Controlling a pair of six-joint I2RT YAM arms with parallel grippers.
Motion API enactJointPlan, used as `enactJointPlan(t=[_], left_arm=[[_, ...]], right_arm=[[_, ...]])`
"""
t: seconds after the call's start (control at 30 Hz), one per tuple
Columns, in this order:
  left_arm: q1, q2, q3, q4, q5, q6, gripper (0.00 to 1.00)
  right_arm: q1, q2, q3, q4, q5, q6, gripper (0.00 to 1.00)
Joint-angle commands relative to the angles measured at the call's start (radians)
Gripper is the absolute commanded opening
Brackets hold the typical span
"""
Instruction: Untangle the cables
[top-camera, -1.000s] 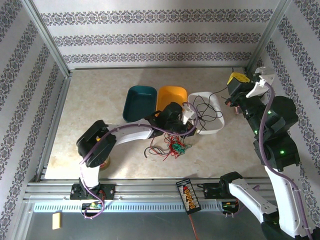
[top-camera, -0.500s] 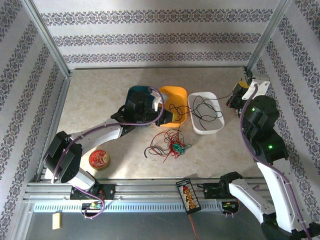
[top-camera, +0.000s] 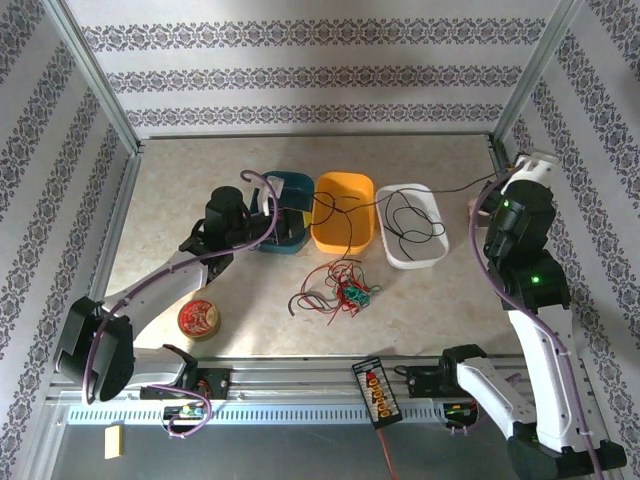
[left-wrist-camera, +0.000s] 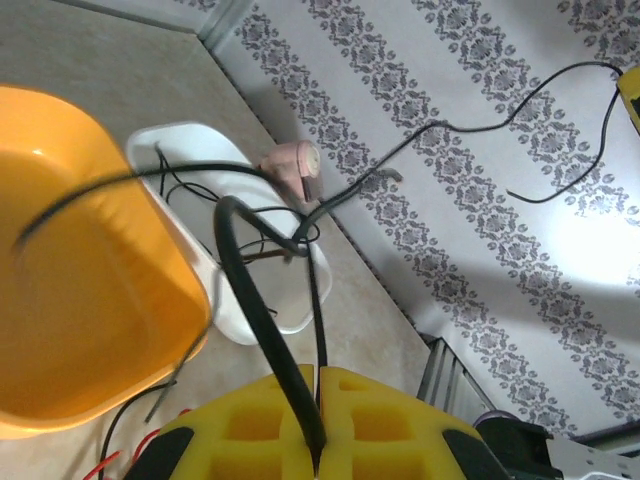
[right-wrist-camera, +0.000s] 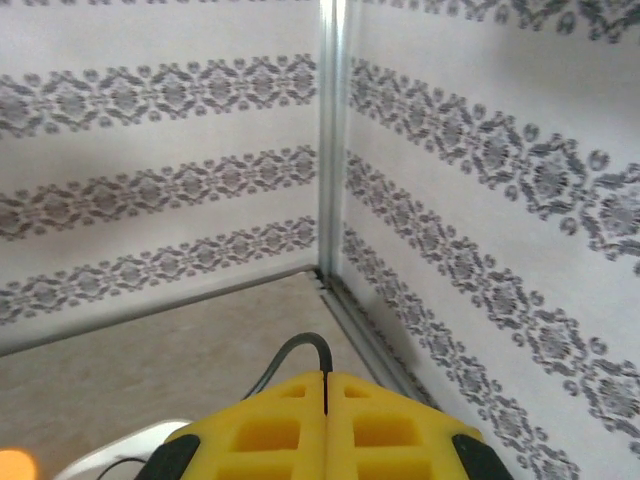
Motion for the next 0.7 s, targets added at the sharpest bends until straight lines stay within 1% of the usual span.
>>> enactJointPlan(t=[0.0,0.1,0.3,0.43,0.5,0.6,0.67], left_arm=[[0.009,-0.036,-0.021,-0.002,-0.028,0.008,0.00],[0.012,-0.049,-0.044,0.006,-0.045,0.005,0.00],[0.022,-0.052,-0.052,0.003,-0.062,0.006,0.00],[0.049,-0.065,-0.063,0.021,-0.068,-0.012,0.00],[0.053,-0.073,-0.063,-0.005,-0.076,0.005,0.00],[0.052,-0.076,-0.059,-0.033,-0.083,0.021,0.00],[0.057,-0.084,-0.062,-0.039,-0.091,0.029,0.00]], right_arm=[[-0.040,-0.004,0.015,-0.004,0.043,-0.022,0.00],[-0.076,-0.011,0.014,-0.004,0.014,-0.008,0.00],[-0.113,-0.012,0.017,-0.003,-0.052,0.013,0.00],[-0.166,-0.007,0.035,-0.023,-0.017,-0.005,0.00],[-0.203,-0.008,0.044,-0.038,-0.044,0.002,0.00],[-0.219,-0.003,0.047,-0.059,-0.071,0.009,0.00],[-0.223,0.010,0.052,-0.075,-0.055,0.004,0.00]])
